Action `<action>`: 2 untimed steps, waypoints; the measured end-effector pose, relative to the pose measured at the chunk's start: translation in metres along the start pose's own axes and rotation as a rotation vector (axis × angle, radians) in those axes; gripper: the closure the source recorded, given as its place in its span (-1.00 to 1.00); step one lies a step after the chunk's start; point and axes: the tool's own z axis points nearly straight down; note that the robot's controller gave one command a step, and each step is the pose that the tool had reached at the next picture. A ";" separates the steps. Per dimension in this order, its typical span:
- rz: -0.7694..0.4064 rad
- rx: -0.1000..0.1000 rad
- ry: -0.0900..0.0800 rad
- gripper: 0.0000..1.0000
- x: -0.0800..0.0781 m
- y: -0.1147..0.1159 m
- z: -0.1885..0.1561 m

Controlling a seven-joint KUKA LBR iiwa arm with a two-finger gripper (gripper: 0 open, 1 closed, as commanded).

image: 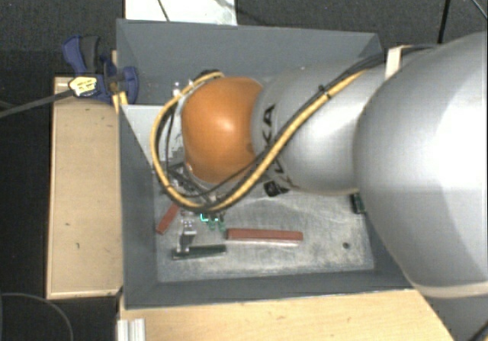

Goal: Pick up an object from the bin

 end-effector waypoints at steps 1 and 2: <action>0.004 -0.002 -0.007 -1.00 -0.002 -0.001 -0.004; -0.086 0.000 -0.006 1.00 -0.029 0.000 0.068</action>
Offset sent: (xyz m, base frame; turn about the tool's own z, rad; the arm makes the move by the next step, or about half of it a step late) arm 0.0279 -0.0001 -0.0692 -0.0890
